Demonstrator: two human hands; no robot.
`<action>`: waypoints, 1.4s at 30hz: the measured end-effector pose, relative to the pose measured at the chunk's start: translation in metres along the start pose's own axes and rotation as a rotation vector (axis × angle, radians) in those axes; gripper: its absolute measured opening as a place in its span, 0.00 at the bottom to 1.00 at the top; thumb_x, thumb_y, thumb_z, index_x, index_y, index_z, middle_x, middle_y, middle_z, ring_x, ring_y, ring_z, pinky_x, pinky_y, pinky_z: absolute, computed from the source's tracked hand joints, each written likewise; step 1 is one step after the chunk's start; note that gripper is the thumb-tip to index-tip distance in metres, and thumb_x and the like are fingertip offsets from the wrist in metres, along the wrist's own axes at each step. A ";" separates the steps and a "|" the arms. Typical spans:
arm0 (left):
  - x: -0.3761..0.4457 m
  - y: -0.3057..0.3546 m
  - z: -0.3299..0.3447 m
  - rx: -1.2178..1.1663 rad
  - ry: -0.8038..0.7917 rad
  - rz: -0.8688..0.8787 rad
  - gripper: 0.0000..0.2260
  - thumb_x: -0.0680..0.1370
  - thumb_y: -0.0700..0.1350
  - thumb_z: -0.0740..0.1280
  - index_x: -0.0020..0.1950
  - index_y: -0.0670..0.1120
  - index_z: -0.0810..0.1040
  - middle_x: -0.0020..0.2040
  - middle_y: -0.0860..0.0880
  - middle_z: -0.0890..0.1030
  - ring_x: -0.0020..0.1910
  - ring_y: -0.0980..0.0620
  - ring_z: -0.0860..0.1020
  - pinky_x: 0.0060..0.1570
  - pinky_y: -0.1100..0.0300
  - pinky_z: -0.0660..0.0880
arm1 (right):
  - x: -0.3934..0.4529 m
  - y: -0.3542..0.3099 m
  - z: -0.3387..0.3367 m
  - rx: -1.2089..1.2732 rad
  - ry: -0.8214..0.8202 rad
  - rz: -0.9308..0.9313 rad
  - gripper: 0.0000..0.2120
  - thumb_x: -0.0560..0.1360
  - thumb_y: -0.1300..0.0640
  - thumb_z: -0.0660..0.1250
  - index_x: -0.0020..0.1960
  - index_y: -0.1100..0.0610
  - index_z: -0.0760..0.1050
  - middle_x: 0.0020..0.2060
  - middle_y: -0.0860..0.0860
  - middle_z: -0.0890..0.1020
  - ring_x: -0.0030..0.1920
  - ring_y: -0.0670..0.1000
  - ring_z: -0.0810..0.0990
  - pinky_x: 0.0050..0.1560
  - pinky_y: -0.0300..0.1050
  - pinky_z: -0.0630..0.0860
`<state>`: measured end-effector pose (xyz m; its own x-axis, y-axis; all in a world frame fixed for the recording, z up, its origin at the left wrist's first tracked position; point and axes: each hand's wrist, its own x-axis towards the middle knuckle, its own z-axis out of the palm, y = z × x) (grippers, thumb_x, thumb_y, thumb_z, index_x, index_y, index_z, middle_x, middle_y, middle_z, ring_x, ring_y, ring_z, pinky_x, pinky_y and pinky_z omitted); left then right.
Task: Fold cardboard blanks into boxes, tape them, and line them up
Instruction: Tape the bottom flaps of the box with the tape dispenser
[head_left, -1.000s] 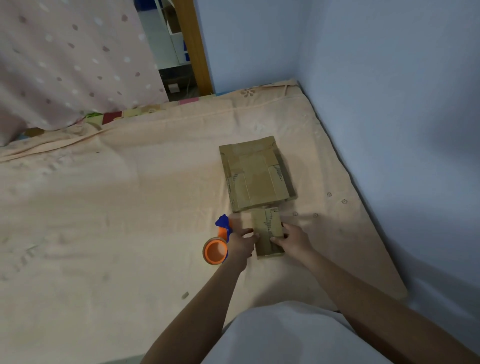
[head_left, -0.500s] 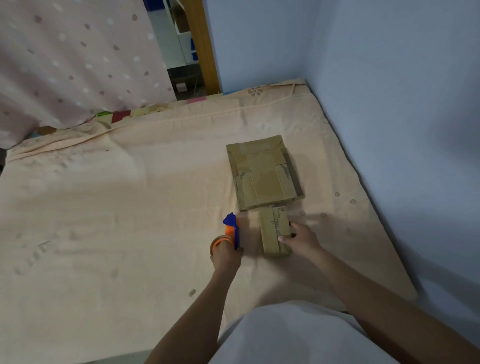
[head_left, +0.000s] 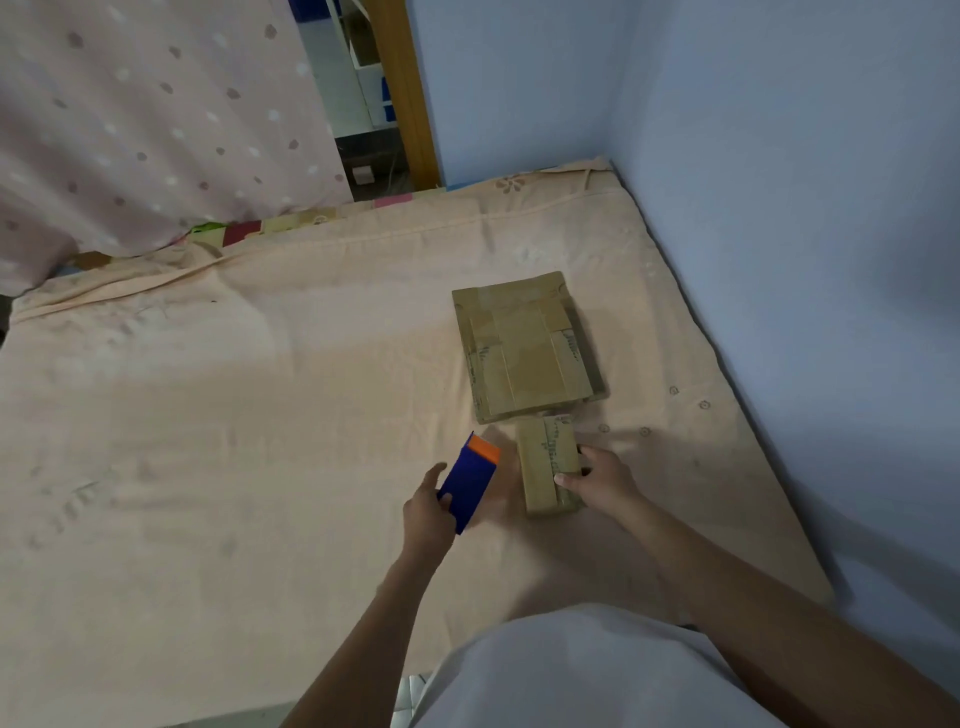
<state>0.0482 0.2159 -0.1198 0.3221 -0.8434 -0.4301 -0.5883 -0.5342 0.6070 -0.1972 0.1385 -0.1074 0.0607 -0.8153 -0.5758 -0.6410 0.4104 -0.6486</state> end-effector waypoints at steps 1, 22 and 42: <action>-0.002 -0.005 -0.001 0.036 0.045 0.048 0.25 0.79 0.30 0.56 0.73 0.48 0.71 0.54 0.42 0.80 0.47 0.48 0.77 0.36 0.66 0.72 | 0.000 -0.001 0.000 0.006 0.002 0.004 0.24 0.73 0.53 0.76 0.68 0.52 0.76 0.59 0.51 0.83 0.55 0.53 0.82 0.57 0.46 0.78; -0.001 0.004 -0.011 0.192 0.108 0.276 0.19 0.71 0.35 0.73 0.62 0.42 0.81 0.70 0.47 0.75 0.59 0.45 0.72 0.53 0.66 0.66 | -0.009 -0.012 -0.003 -0.026 0.006 -0.008 0.22 0.74 0.54 0.75 0.66 0.53 0.77 0.58 0.52 0.84 0.53 0.53 0.82 0.57 0.48 0.79; -0.011 0.051 -0.084 0.017 0.126 0.541 0.21 0.68 0.41 0.80 0.61 0.47 0.83 0.67 0.53 0.78 0.60 0.59 0.76 0.55 0.79 0.69 | -0.019 -0.025 -0.002 -0.167 0.042 -0.013 0.11 0.78 0.53 0.65 0.58 0.54 0.77 0.55 0.54 0.83 0.58 0.59 0.79 0.51 0.47 0.76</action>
<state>0.0768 0.1928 -0.0285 0.0564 -0.9981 0.0233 -0.7057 -0.0233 0.7082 -0.1840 0.1430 -0.0792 0.0400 -0.8381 -0.5440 -0.7590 0.3286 -0.5621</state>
